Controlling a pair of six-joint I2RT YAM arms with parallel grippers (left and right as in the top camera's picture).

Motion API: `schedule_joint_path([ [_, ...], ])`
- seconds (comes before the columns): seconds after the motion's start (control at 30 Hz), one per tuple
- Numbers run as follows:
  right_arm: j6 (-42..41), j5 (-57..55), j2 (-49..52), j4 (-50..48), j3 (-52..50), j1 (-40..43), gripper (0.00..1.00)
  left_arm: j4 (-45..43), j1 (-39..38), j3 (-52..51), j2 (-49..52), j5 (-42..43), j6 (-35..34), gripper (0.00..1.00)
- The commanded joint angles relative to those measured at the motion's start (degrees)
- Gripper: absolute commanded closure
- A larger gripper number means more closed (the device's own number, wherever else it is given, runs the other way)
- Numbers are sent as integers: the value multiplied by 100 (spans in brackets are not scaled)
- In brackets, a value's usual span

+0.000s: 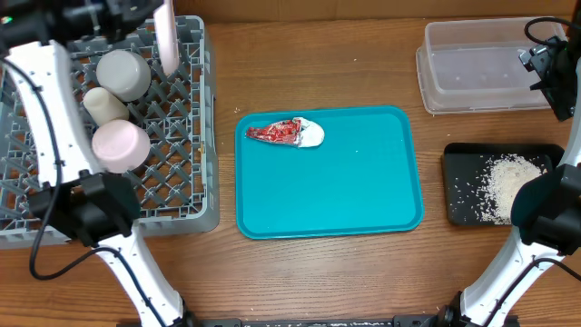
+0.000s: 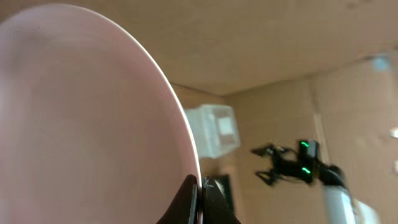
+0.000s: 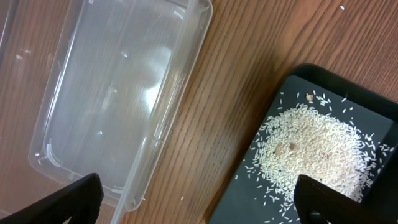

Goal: Sort waste into correct bins and load items into the dishwasher

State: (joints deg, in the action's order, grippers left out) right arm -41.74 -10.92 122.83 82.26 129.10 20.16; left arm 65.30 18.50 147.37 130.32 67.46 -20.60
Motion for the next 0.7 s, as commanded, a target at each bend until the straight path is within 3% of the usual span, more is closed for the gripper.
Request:
schedule_joint_path([
  [0.0, 42, -85, -216, -15, 142, -15, 0, 216, 37, -2, 293, 1421, 750, 96],
  [0.27, 42, -85, -216, -15, 142, -15, 0, 236, -22, -22, 901, 2240, 876, 96],
  [0.67, 42, -85, -216, -15, 142, -15, 0, 170, 164, -24, 984, 1141, 675, 96],
])
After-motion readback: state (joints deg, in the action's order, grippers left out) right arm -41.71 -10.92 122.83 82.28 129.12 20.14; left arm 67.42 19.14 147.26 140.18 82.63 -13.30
